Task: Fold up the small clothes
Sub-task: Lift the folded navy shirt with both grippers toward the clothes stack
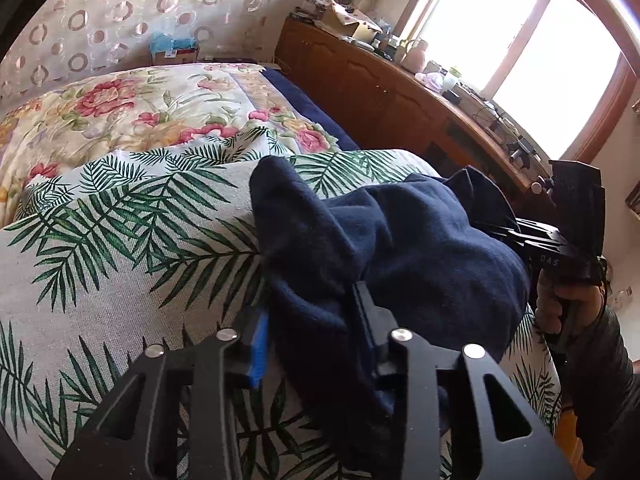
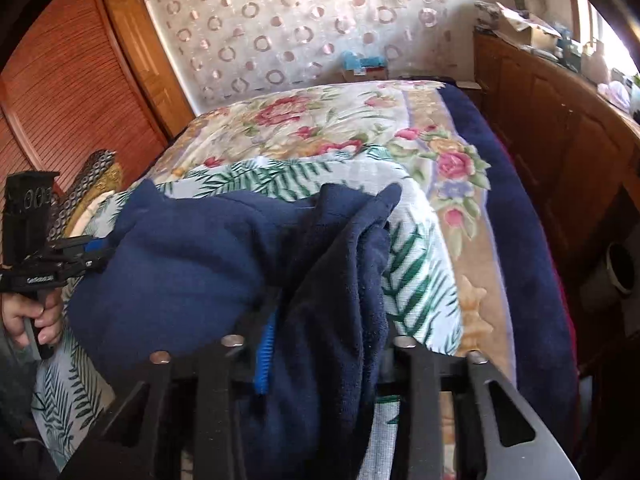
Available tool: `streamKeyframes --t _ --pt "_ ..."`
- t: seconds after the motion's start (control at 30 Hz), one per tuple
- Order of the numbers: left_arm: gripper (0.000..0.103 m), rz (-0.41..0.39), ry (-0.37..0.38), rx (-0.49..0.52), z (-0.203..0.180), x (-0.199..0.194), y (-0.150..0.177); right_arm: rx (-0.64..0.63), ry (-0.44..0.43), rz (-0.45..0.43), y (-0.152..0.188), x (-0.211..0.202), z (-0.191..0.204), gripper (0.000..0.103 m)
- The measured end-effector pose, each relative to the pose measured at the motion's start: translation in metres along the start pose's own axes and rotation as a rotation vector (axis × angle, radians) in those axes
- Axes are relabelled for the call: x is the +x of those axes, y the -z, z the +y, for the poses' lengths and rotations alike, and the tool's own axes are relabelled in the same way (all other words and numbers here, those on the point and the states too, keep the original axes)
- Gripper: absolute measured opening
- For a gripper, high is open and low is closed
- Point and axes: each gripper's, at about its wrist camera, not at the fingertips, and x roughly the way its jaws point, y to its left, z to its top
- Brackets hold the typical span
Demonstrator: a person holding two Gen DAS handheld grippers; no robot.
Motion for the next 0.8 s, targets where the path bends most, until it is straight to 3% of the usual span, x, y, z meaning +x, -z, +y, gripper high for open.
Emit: streamKeyframes --t 0.03,0.13,0.53,0.8 --pt "0.022 -0.004 -0.008 0.011 -0.002 -0.002 -0.001 -0.009 0.002 -0.007 0.001 -0.001 0.0 0.022" --pt "0.015 -0.032 -0.03 0.043 -0.011 -0.013 0.0 -0.038 0.013 -0.041 0.005 -0.007 0.004 0.018" --pt "0.014 -0.239 -0.044 0.043 -0.013 -0.109 0.002 -0.171 -0.001 -0.217 -0.012 -0.046 0.06 0.016" --pt "0.014 -0.41 -0.193 -0.057 0.044 -0.21 0.041 -0.381 -0.129 -0.289 -0.062 -0.028 0.159 0.016"
